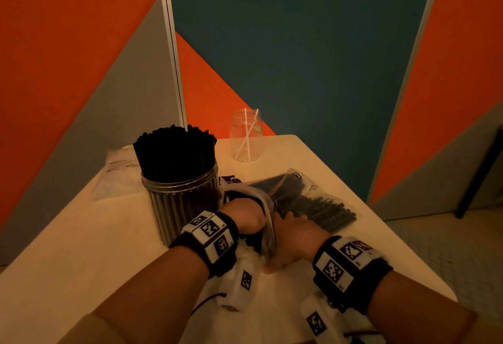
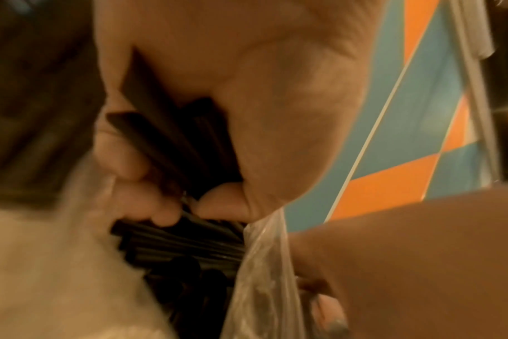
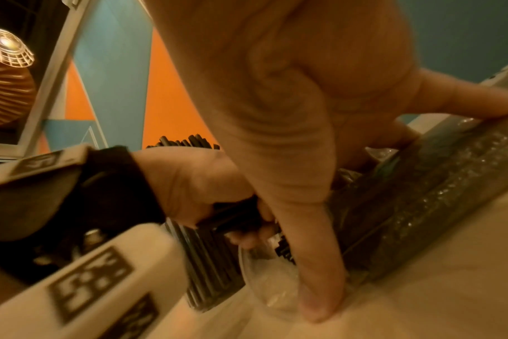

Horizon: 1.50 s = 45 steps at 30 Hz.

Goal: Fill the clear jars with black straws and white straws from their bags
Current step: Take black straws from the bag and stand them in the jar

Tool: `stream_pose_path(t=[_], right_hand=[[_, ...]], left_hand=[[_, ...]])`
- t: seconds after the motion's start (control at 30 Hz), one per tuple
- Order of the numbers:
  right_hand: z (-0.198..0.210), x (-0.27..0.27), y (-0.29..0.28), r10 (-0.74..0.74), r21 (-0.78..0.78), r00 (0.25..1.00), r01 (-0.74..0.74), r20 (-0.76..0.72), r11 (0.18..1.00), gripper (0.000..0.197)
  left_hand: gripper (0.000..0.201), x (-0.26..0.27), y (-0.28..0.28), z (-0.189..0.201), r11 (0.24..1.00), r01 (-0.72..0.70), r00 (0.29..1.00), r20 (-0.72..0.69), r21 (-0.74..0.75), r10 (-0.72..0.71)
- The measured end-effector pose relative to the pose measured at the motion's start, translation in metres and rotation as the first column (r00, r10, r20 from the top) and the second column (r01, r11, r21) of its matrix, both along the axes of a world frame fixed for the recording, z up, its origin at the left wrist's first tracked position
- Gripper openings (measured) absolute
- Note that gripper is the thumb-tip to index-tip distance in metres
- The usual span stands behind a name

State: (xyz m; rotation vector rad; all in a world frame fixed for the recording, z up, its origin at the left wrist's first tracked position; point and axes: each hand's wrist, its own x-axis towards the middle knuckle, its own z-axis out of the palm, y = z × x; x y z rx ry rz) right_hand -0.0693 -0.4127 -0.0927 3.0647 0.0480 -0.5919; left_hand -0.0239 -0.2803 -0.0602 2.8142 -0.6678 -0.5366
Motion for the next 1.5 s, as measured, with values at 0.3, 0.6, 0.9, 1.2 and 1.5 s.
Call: stream_pose_path(t=[0.3,0.6,0.9,1.2,1.5], right_hand=[[-0.001,0.005,-0.006,0.042,0.051,0.996,-0.047,0.082,0.998,0.119],[0.003,-0.004,-0.005,-0.005,0.04,0.995,0.001,0.102,0.999,0.117],[0.077,-0.042,-0.004,-0.228,0.884,0.935,-0.148,0.271,0.443,0.116],[0.131,-0.033,0.044,-0.274,0.657,0.612,-0.584,0.742,0.476,0.047],[0.145,-0.015,0.09,-0.172,0.35,0.306,-0.822,0.937,0.449,0.031]], left_hand=[[0.02,-0.039,0.061,-0.002,0.996,-0.081,0.981,0.174,-0.029,0.085],[0.016,-0.129,0.131,0.048,0.98,-0.179,0.936,0.293,-0.086,0.197],[0.007,-0.144,0.144,0.05,0.959,-0.097,0.961,0.225,-0.265,0.16],[0.016,-0.115,0.107,0.036,0.809,-0.063,0.986,0.086,-0.584,0.139],[0.008,-0.095,0.1,0.048,0.259,-0.25,0.955,-0.195,-0.933,0.222]])
